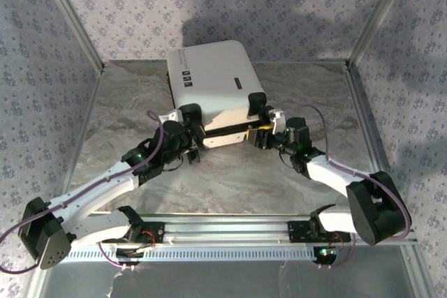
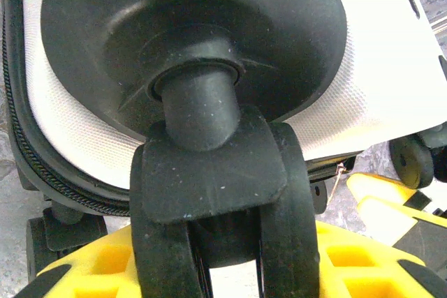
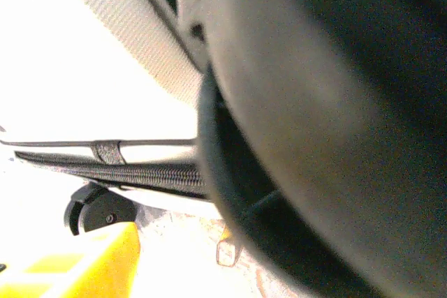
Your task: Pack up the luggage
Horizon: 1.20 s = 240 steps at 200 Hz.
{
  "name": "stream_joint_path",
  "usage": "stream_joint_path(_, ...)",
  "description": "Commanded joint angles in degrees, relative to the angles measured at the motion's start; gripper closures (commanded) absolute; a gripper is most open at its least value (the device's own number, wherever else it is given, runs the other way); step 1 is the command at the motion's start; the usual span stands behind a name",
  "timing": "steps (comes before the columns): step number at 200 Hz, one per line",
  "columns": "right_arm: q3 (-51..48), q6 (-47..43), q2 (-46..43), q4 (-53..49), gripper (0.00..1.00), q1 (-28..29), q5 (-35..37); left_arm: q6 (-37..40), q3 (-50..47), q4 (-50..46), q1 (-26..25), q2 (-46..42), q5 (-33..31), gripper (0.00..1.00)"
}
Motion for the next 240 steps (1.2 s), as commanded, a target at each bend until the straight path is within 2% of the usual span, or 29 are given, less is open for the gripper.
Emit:
stream_joint_path(1, 0.97, -0.22, -0.74, -5.12, 0.32, 1.45, 2.13, 4.24, 4.28, 11.17, -1.63, -0.56, 2.45, 1.0)
stream_joint_path(44, 4.88, -2.29, 0.89, -9.59, 0.42, 4.62, 7.14, 4.43, 5.09, 10.8, -1.8, 0.19, 2.86, 1.0)
stream_joint_path(65, 6.94, -2.95, 1.64, -11.96, 0.43, 6.61, 10.46, 4.6, 5.56, 10.71, -1.95, 0.89, 3.24, 1.0)
stream_joint_path(96, 10.8, -3.77, 3.03, -17.85, 0.5, 9.69, 18.02, 4.56, 6.18, 10.62, -2.17, 2.02, 3.77, 1.0)
stream_joint_path(123, 13.54, -4.66, 4.24, -22.45, 0.51, 12.63, 26.35, 4.75, 6.86, 10.54, -2.33, 2.68, 4.14, 1.0)
stream_joint_path(157, 15.07, -3.21, 4.89, -26.2, 0.51, 14.13, 33.0, 5.02, 7.13, 10.01, -2.34, 2.79, 3.84, 1.0)
stream_joint_path(240, 16.14, -1.69, 5.7, -26.09, 0.5, 14.04, 34.47, 4.95, 6.87, 10.09, -2.33, 2.88, 4.08, 1.0)
